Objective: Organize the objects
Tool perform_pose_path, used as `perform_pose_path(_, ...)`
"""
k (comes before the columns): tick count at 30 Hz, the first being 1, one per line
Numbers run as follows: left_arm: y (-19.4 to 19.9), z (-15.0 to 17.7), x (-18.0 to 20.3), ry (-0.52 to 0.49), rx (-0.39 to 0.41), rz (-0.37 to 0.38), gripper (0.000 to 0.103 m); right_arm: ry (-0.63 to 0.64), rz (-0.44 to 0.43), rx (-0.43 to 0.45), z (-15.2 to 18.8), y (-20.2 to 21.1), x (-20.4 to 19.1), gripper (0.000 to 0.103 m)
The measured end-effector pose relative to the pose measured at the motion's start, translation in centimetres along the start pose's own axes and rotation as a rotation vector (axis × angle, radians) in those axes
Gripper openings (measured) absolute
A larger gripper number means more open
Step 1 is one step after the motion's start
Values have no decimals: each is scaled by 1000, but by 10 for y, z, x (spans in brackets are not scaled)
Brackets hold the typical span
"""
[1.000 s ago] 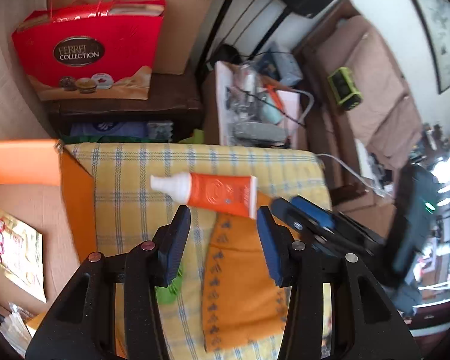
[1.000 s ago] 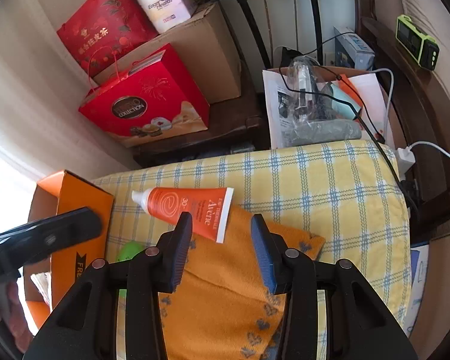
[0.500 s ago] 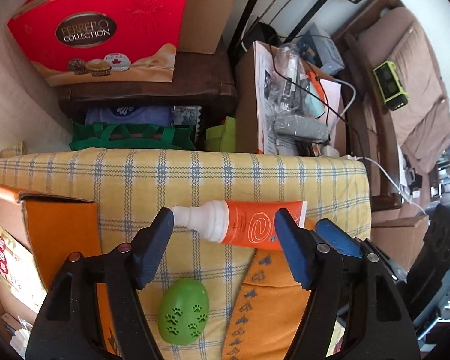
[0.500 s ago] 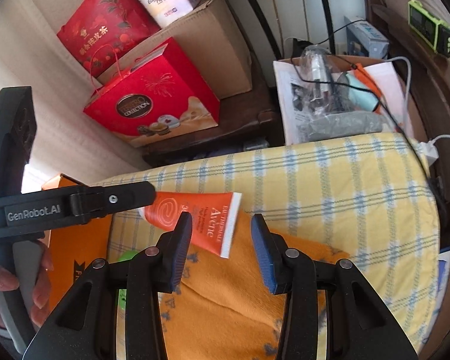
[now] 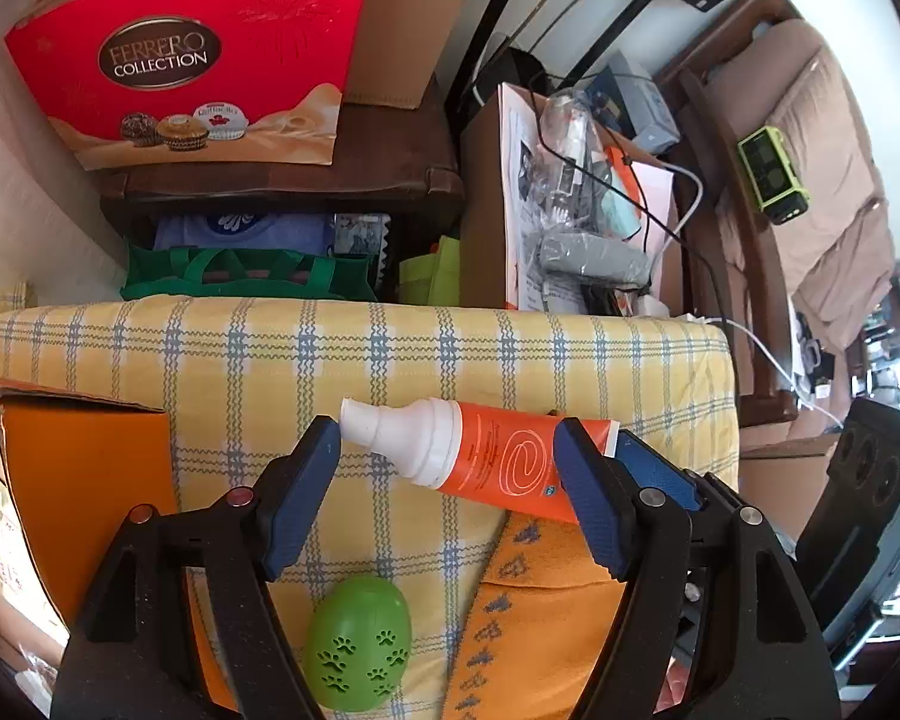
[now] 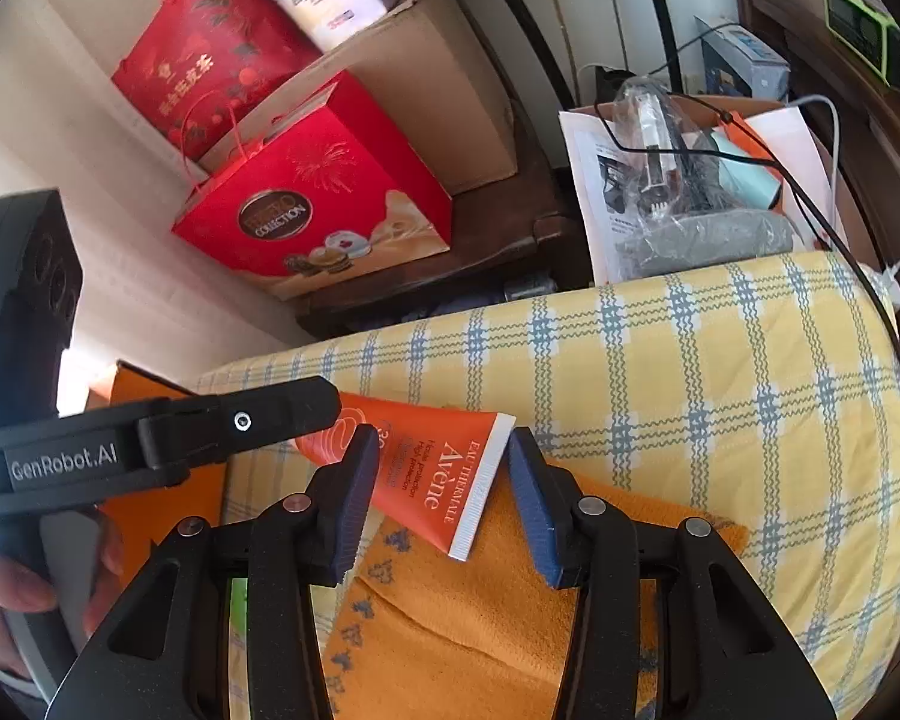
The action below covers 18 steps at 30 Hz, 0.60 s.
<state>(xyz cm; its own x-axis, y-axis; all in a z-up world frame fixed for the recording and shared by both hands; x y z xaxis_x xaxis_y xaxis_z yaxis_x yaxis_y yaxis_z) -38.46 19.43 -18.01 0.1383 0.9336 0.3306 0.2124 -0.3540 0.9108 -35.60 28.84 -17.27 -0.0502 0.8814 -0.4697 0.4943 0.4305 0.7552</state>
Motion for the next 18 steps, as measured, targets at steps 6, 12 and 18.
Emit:
perform_pose_path(6,1,6,7,1,-26,81,51,-5,-11,27,-3,8,0,42)
perform_pose_path(12,-2,15,15,9,-56,77,52,0,28,0,2,7,-1,37)
perform_pose_path(18,-7,23,6,157,-76,163,62,20,49,12,0,13,6,36)
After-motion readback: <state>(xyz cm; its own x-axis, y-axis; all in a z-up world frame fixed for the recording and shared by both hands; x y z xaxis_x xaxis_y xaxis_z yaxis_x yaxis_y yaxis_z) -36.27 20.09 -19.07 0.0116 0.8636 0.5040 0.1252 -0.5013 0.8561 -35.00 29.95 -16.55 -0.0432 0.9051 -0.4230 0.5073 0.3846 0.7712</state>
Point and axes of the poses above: each gripper's, at about its wrist camera, not at the fingertips, and y roughly against the way its jaws point, x to its right, z to its underside, the point moved 7 cm from there along -y, roughly the way its jaws point, and after that the axes turned 3 degrees about x, right-handed, at the moved point
